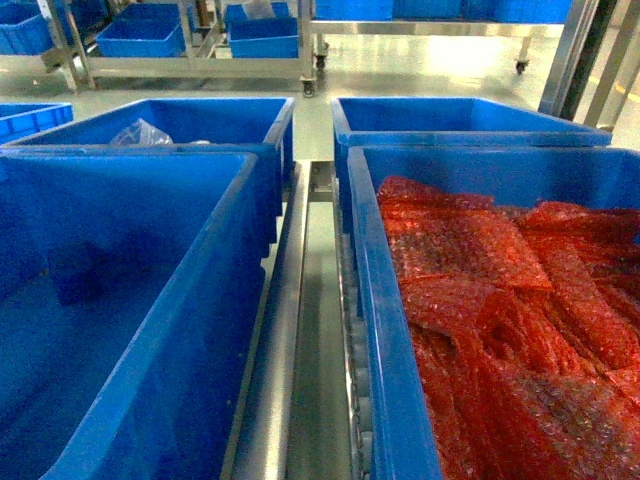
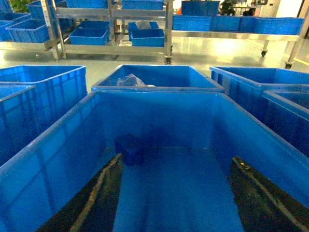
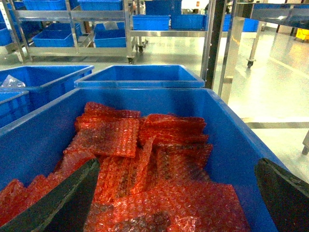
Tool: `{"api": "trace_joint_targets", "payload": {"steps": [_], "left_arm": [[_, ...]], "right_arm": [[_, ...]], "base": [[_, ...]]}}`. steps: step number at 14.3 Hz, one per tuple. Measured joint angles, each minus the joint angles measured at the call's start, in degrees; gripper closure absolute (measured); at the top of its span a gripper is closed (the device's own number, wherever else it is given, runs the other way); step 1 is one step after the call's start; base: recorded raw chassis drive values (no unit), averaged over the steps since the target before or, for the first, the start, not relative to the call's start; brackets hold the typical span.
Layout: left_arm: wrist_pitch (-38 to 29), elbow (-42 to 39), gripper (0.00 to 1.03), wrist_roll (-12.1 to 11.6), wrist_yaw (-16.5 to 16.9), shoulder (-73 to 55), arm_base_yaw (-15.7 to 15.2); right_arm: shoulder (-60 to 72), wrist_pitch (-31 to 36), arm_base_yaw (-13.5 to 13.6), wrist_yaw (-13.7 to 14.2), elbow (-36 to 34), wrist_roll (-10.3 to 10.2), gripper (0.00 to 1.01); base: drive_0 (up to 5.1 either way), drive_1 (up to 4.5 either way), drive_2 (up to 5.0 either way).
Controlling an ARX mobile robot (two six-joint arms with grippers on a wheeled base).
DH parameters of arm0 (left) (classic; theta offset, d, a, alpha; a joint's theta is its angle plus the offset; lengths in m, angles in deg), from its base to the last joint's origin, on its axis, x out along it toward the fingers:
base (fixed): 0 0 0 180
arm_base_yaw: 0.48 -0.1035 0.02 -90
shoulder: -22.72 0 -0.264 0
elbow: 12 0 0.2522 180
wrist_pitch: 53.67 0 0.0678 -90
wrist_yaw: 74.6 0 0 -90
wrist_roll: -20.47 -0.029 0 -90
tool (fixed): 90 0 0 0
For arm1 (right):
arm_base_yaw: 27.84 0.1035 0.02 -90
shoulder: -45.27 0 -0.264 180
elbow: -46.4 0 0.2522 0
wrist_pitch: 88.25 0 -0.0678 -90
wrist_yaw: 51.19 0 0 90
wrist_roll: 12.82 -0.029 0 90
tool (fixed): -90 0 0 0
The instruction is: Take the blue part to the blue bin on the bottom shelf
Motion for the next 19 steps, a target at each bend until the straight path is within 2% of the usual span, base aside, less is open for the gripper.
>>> {"api": "trace_joint_targets", "payload": {"steps": [2,3,4,19], "left_arm": [[0.0,0.0,0.13,-0.02,0.0,0.0,0.0],[0.0,0.0,0.03,-0.09,0.0,0.0,0.0],[0.0,0.0,0.05,-0.07,0.0,0.0,0.0],[0.0,0.0,0.05,-0.07,0.0,0.0,0.0]], "right_arm": [[0.0,0.0,0.0,0.0,0.0,0.0,0.03],[0.0,0.0,0.0,-0.02,0.0,0.0,0.03],[0.0,0.0,0.0,0.0,0.0,0.0,0.03],[0.0,0.0,0.0,0.0,0.0,0.0,0.03]], "base": [[0.0,0.0,0.0],[0.0,0.0,0.0],[0.0,0.0,0.0],[0.0,0.0,0.0]]}}
